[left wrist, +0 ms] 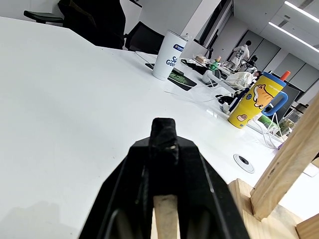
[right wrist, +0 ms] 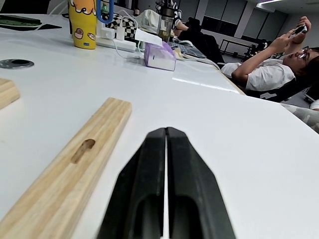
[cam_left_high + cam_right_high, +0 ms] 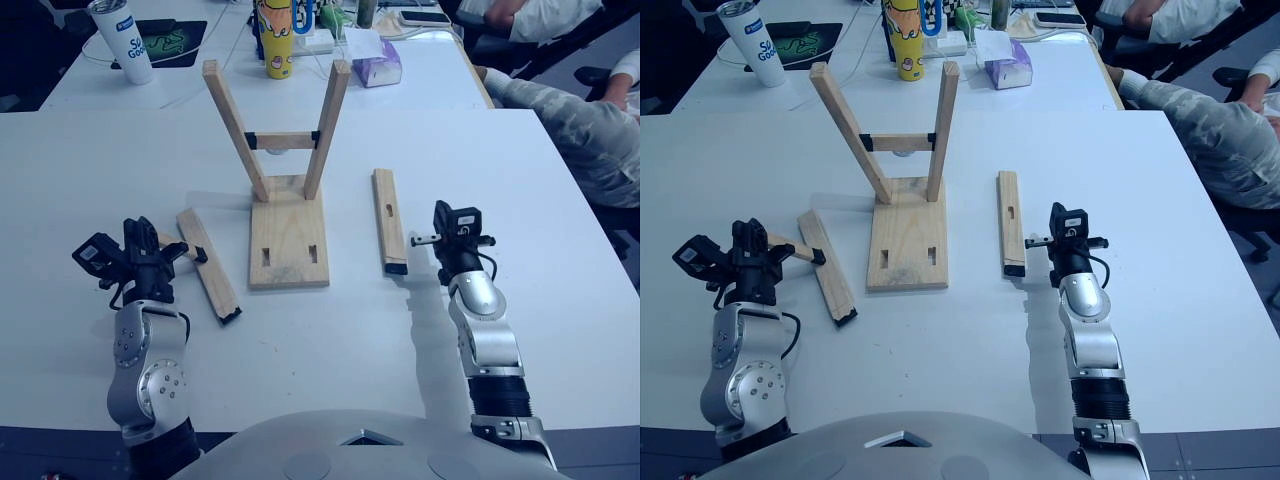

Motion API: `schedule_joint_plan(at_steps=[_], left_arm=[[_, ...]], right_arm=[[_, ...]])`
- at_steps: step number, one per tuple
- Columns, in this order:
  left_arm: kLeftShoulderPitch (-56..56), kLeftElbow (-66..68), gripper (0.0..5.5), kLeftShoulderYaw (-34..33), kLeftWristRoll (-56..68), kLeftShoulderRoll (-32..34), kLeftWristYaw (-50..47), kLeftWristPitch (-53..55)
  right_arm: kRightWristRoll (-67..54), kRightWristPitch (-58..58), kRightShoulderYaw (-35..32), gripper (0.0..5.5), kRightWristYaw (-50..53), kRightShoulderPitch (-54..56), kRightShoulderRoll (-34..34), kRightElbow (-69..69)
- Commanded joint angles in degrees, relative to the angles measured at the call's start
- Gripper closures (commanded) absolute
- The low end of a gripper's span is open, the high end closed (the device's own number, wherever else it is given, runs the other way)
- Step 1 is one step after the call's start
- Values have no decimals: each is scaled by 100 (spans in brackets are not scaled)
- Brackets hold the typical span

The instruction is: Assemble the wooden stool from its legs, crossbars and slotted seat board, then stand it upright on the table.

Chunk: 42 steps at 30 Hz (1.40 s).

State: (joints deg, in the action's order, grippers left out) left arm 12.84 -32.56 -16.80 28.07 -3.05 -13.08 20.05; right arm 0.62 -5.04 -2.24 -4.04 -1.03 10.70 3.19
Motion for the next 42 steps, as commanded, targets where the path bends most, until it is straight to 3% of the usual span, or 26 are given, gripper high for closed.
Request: schedule_joint_plan(at_steps=[1, 8, 22, 30, 42], left_arm=[[129, 342, 509, 26, -236, -54, 3, -72], [43, 868, 509, 16, -593, 187, 215, -324], [-243, 2107, 509, 177, -1246, 1465, 1482, -618], [-116, 2165, 509, 678, -1394, 1599, 1913, -453], [159, 2385, 509, 578, -1440, 1601, 2108, -966]], right_arm=[[14, 15, -16, 550, -56, 96, 25, -36], [35, 0, -25, 550, -86, 139, 34, -54], [65, 50, 2, 550, -95, 240, 19, -190], [79, 90, -2, 550, -101, 303, 15, -278], [79, 134, -12, 550, -84, 301, 4, -305]])
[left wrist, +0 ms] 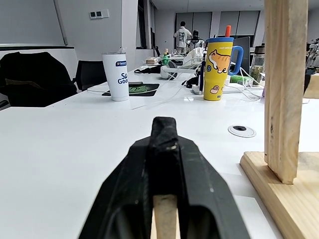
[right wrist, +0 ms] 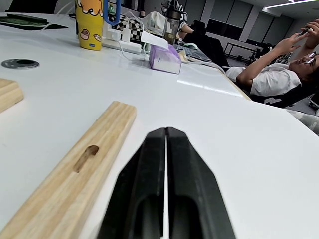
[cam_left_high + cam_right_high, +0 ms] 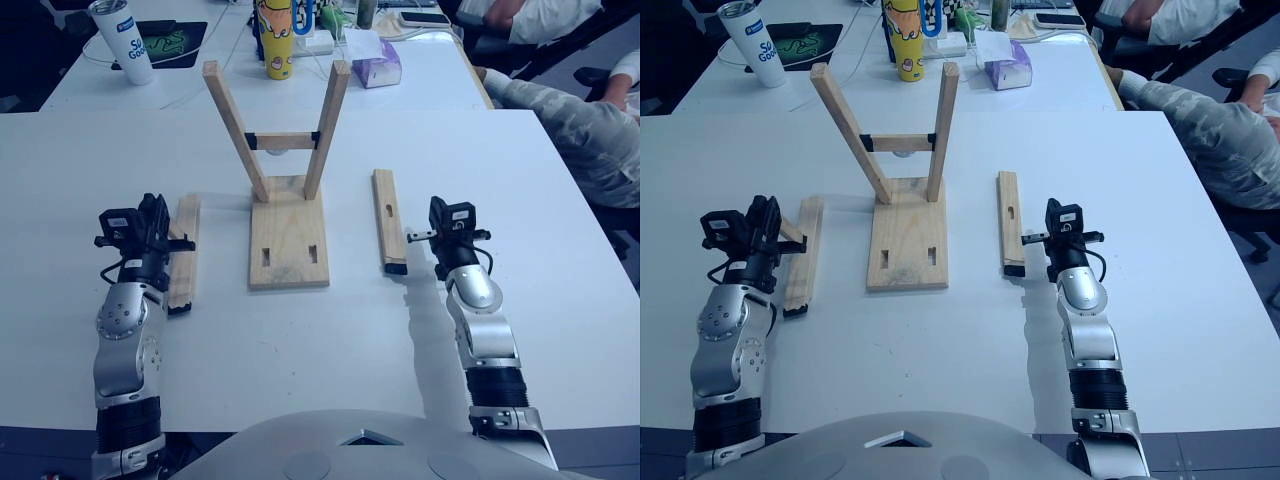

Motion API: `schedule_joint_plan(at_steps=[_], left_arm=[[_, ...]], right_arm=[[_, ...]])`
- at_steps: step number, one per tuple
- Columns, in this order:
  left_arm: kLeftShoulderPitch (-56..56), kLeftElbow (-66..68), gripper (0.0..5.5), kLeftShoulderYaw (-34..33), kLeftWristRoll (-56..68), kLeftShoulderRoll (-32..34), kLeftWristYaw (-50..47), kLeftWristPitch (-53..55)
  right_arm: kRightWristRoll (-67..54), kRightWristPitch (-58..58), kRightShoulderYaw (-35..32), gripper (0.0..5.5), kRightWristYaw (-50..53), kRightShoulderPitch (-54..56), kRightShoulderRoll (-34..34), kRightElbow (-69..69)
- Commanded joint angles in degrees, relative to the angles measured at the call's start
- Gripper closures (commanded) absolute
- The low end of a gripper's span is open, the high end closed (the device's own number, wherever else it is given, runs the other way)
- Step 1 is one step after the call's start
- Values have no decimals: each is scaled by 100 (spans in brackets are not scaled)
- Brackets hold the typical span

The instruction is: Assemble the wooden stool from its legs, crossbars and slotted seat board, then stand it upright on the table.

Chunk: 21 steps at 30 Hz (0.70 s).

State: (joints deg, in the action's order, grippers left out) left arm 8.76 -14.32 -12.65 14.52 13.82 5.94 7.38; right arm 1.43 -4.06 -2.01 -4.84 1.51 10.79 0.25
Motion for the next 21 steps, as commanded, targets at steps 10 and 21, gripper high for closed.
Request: schedule_joint_plan(at_steps=[10, 21], left_arm=[[290, 207, 400, 86, -257, -58, 236, -322], [-115, -420, 285, 6, -460, -65, 50, -467]], right_arm=[[21, 105, -43, 550, 61, 35, -50, -51], [79, 256, -25, 550, 51, 66, -26, -86]])
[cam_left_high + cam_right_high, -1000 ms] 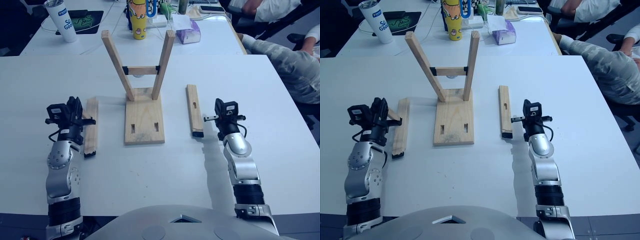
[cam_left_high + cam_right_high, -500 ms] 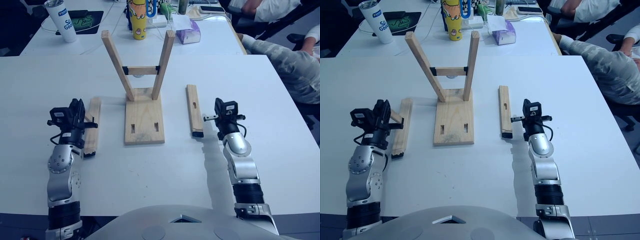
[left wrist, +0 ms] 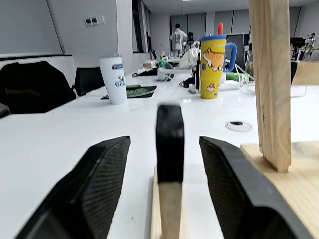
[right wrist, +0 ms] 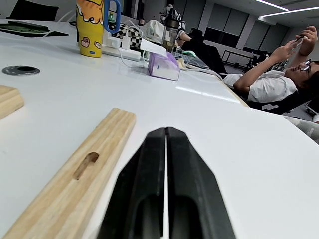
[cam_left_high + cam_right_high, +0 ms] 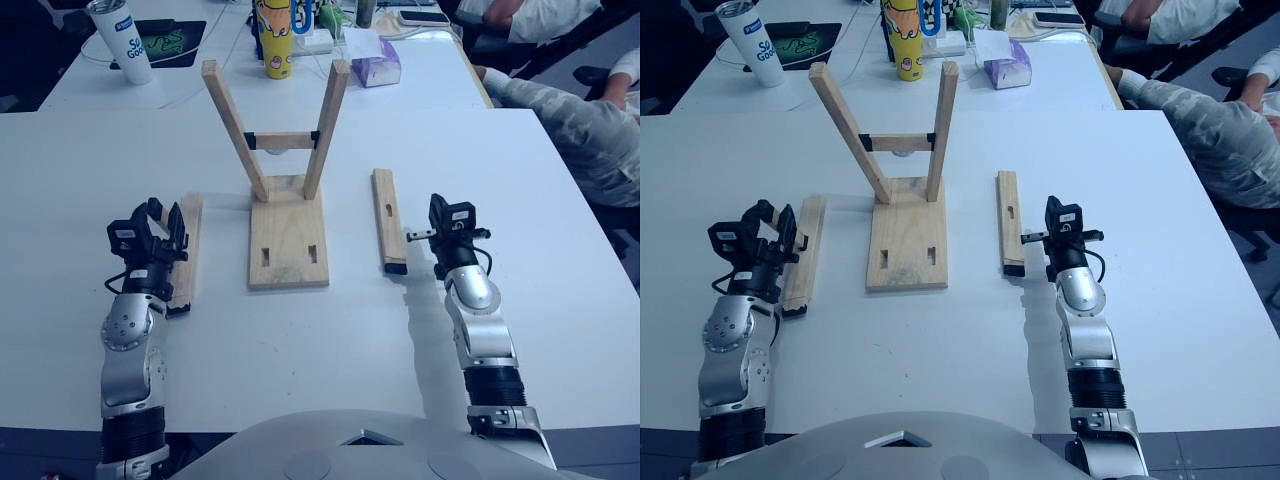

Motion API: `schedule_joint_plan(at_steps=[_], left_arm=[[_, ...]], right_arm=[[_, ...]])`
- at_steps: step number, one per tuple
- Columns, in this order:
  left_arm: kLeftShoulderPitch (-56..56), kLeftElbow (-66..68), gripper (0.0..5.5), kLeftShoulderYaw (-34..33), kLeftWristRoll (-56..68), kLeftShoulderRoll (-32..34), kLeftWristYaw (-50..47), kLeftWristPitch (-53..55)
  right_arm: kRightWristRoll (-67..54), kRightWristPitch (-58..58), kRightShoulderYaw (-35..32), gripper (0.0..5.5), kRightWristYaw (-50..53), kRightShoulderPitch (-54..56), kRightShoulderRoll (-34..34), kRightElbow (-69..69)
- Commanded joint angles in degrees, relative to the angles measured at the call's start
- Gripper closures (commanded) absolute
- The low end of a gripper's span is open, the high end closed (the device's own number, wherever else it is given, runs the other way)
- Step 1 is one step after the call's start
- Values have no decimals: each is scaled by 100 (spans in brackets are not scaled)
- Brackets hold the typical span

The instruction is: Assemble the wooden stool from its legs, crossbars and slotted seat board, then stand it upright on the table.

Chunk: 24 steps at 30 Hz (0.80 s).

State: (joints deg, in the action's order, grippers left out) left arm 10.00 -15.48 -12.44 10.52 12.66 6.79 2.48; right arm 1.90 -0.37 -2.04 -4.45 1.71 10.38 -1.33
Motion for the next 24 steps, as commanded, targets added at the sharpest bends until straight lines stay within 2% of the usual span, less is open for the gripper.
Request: schedule_joint_plan(at_steps=[1, 3, 5, 16, 20, 24], left_arm=[[-328, -386, 285, -33, -48, 81, -36, 53], [-604, -592, 285, -108, 59, 159, -41, 213], [-948, -795, 310, -222, 224, 233, -73, 438], [-2639, -1629, 479, -713, 935, 771, -387, 1895], [-2154, -1225, 548, -526, 874, 726, -398, 2646], [-1296, -9, 550, -271, 779, 398, -267, 2996]], right_arm=[[27, -145, -19, 550, 9, 54, 11, 79], [19, -186, -17, 550, 5, 78, 6, 74], [8, -195, -24, 550, -2, 98, 10, 38], [-14, -118, -57, 550, -10, 187, 28, -131], [-22, -97, -67, 550, 0, 163, 17, -143], [-45, -101, -77, 550, 18, 194, -15, -147]])
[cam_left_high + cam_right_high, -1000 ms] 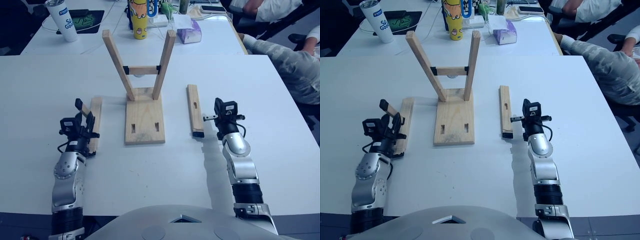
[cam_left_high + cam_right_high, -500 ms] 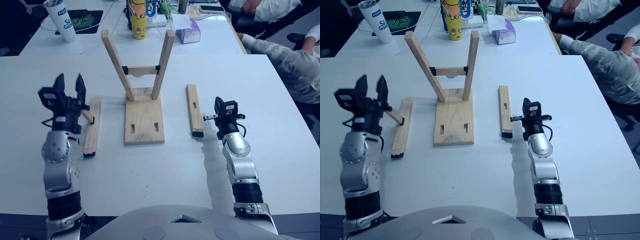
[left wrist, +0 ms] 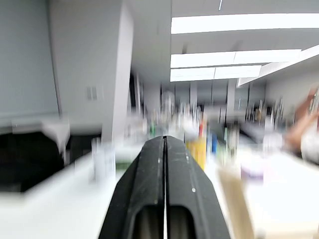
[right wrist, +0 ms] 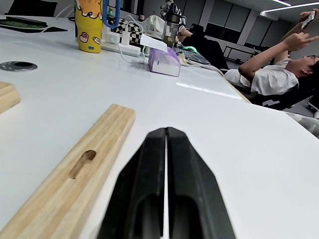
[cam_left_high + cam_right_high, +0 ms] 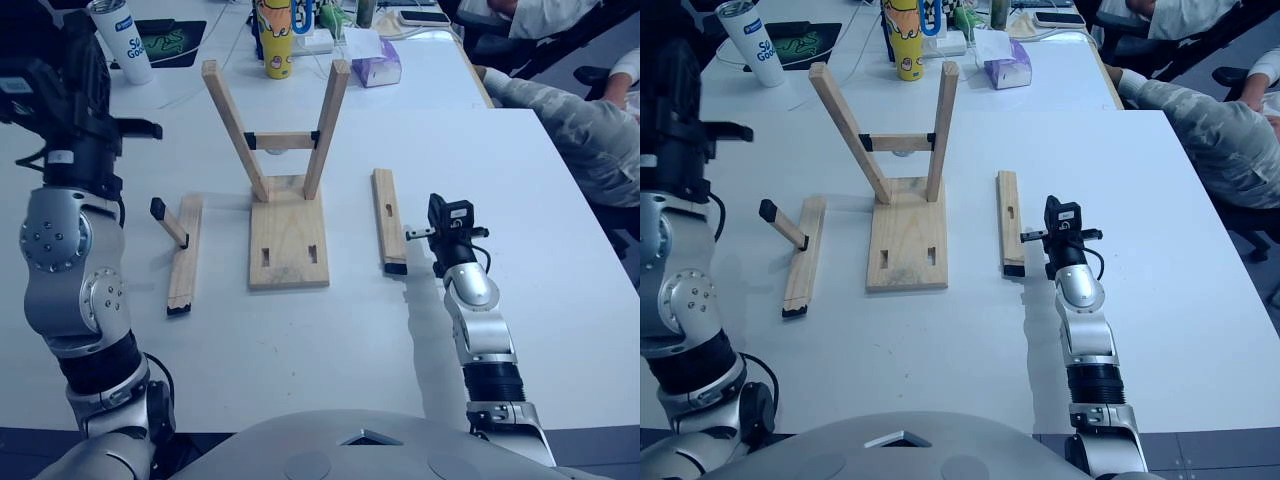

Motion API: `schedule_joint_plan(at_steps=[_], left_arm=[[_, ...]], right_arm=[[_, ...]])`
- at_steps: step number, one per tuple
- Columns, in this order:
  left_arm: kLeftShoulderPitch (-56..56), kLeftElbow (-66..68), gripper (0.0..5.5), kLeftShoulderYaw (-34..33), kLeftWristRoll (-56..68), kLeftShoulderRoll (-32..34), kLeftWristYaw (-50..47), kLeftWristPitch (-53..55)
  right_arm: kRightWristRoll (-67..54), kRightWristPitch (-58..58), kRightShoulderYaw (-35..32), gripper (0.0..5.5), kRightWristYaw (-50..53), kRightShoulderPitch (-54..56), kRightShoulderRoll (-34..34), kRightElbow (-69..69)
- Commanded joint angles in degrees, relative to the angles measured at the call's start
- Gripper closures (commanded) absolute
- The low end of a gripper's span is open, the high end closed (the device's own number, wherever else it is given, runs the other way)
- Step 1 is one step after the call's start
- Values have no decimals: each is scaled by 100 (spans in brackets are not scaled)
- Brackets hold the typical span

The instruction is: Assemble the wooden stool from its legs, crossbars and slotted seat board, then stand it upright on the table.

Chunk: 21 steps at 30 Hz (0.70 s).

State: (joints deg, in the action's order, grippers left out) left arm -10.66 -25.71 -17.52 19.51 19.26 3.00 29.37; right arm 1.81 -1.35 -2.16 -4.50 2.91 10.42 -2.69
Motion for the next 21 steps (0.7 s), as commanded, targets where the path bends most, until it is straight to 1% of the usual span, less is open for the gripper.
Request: schedule_joint_plan(at_steps=[1, 3, 5, 9, 12, 16, 20, 21], left_arm=[[842, 1250, 550, 284, -152, -304, 162, 246], [884, 1635, 550, 370, -188, -351, 300, 83], [844, 1706, 550, 341, -153, -406, 344, -128], [634, 1372, 550, 324, -107, -394, 407, -521], [497, 1117, 550, 185, -79, -402, 354, -825], [112, 723, 550, -306, 56, -411, 111, -1410], [-359, 502, 550, -979, 324, -136, -66, -1718], [-358, 554, 530, -1104, 391, -49, -48, -1659]], right_arm=[[-43, -7, -69, 550, 23, 95, -25, -14], [-50, -24, -75, 550, 20, 119, -39, 11], [-51, -27, -63, 550, 3, 182, -48, -23], [-55, -24, -69, 550, -21, 168, -33, -13], [-50, -12, -72, 550, -25, 128, -27, -12], [-38, -4, -70, 550, -6, 90, -40, -1], [-30, 12, -78, 550, 31, 46, -63, 3], [-27, 14, -80, 550, 43, 36, -72, 8]])
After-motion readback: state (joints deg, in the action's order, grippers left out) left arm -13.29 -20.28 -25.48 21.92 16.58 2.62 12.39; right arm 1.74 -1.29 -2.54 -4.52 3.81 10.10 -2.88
